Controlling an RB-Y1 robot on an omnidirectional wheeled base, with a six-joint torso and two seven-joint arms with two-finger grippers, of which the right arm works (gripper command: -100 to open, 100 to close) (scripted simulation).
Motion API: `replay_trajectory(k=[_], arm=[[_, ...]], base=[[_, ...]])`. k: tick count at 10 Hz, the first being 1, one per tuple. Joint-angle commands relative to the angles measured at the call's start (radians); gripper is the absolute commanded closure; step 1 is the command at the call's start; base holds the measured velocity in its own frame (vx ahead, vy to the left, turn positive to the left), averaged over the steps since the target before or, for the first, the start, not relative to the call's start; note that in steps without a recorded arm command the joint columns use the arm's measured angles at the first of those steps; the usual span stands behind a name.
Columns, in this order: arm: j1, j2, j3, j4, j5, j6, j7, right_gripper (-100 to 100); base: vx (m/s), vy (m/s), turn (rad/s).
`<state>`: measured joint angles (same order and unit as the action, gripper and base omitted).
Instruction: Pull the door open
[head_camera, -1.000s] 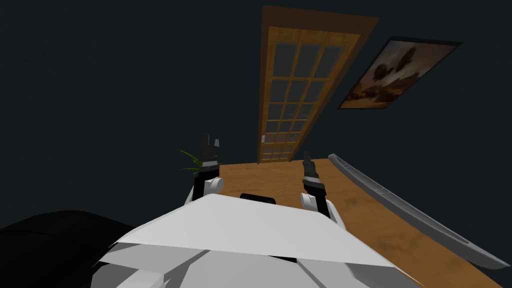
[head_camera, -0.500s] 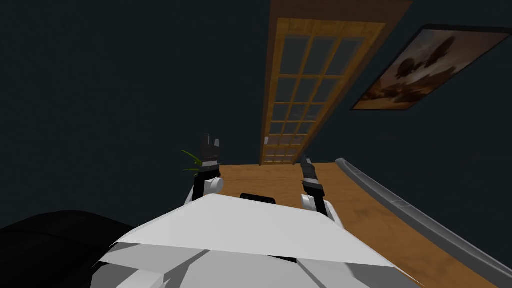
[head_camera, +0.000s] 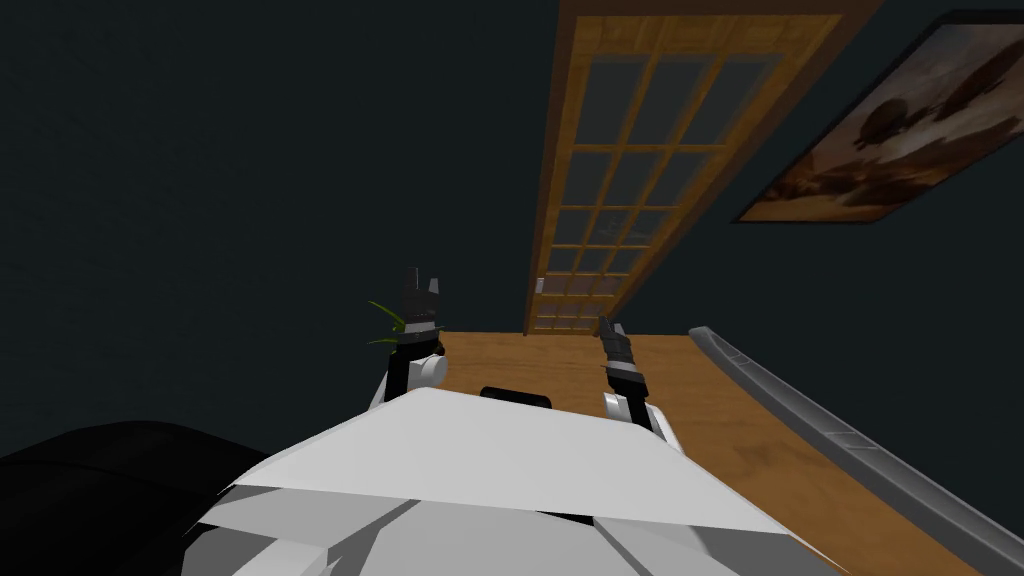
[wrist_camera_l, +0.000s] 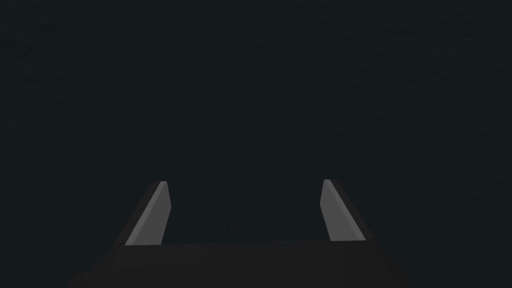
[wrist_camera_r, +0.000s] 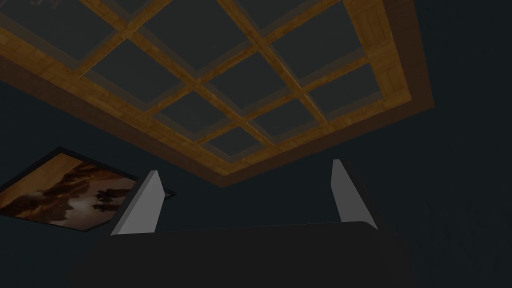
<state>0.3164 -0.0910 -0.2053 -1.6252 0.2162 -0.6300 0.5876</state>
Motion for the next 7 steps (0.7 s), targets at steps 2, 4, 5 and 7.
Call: replay_trajectory(k=[2, 4, 5, 7], arm=[[-0.02, 0.002, -0.022, 0.07, 0.024, -0.022, 0.06, -100], [-0.032, 0.004, -0.038, 0.12, 0.041, -0.038, 0.103, -100], [-0.038, 0.005, -0.046, 0.144, 0.05, -0.046, 0.124, -100], [-0.049, 0.008, -0.062, 0.193, 0.067, -0.061, 0.165, -100]], base=[[0.105, 0.03, 0.093], [0.109, 0.034, 0.085], [0.115, 0.014, 0.08], [0.118, 0.019, 0.092]])
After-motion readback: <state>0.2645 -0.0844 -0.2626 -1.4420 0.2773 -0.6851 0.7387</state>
